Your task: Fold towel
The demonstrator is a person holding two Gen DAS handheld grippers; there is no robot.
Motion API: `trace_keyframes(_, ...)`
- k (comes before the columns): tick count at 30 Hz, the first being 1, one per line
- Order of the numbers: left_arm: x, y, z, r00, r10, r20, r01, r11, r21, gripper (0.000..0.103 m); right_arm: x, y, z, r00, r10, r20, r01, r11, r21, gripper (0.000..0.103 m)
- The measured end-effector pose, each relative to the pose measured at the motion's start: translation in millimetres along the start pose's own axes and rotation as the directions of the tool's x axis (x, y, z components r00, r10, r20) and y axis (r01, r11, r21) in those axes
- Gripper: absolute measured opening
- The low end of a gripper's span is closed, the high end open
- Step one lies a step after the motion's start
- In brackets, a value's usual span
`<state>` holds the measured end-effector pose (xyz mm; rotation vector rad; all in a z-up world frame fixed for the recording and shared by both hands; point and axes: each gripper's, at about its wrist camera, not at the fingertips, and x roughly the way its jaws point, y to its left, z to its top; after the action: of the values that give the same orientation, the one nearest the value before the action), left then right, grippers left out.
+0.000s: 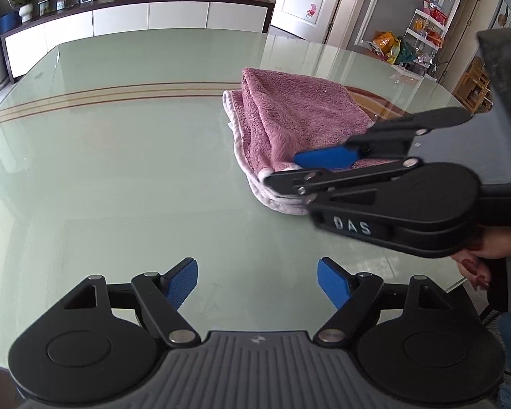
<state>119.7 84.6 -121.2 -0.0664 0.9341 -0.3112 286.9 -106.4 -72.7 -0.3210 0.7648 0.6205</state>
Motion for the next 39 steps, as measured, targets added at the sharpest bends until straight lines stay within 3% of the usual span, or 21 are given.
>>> trace_keyframes(3,3.6,3.1,3.7,1.0,-0.002,-0.002,0.002,1.0,-0.009,0.081,-6.6,-11.3,-2.3,1.0,0.022,0.012,-0.022,0.999,0.032,0.007)
trace_keyframes(8,11.5,-2.2,14.9,0.999,-0.031,0.008,0.031,0.999,-0.011,0.081,-42.4,-44.4,-9.2,0.993,0.037,0.111,-0.053,0.988,0.148,0.007)
trace_keyframes(12,18.0,-17.4,26.8,0.997,-0.067,0.029,0.066,0.997,0.034,0.081,-81.5,-82.7,-21.9,0.982,-0.011,0.189,-0.041,0.963,0.265,0.007)
trace_keyframes(15,24.4,-32.4,36.6,0.996,-0.079,0.044,0.075,0.993,0.095,0.081,-113.8,-115.6,-40.5,0.971,-0.1,0.219,0.017,0.935,0.353,0.007)
trace_keyframes(18,32.0,-45.1,45.3,0.995,-0.083,0.05,0.075,0.987,0.142,0.081,-130.1,-138.3,-57.3,0.962,-0.175,0.21,0.074,0.905,0.418,0.007)
trace_keyframes(23,53.0,-62.0,58.1,0.996,-0.089,0.023,0.083,0.978,0.189,0.081,-150.1,-173.7,-100.4,0.946,-0.293,0.138,0.174,0.819,0.547,0.007)
trace_keyframes(30,70.8,-68.3,59.6,0.998,-0.066,-0.019,0.069,0.974,0.214,0.081,-132.5,-194.4,-142.7,0.945,-0.327,0.0,0.262,0.757,0.598,0.009)
trace_keyframes(35,71.1,-66.3,59.8,0.997,-0.068,-0.037,0.075,0.961,0.265,0.081,-134.4,-199.0,-141.7,0.939,-0.343,0.021,0.267,0.766,0.585,0.017)
trace_keyframes(37,72.0,-66.5,60.2,0.996,-0.07,-0.054,0.083,0.948,0.308,0.081,-131.9,-198.9,-136.8,0.937,-0.35,0.021,0.281,0.785,0.552,0.028)
trace_keyframes(39,71.9,-68.1,60.0,0.996,-0.065,-0.063,0.083,0.934,0.346,0.081,-128.5,-197.9,-133.8,0.932,-0.361,0.024,0.297,0.801,0.52,0.031)
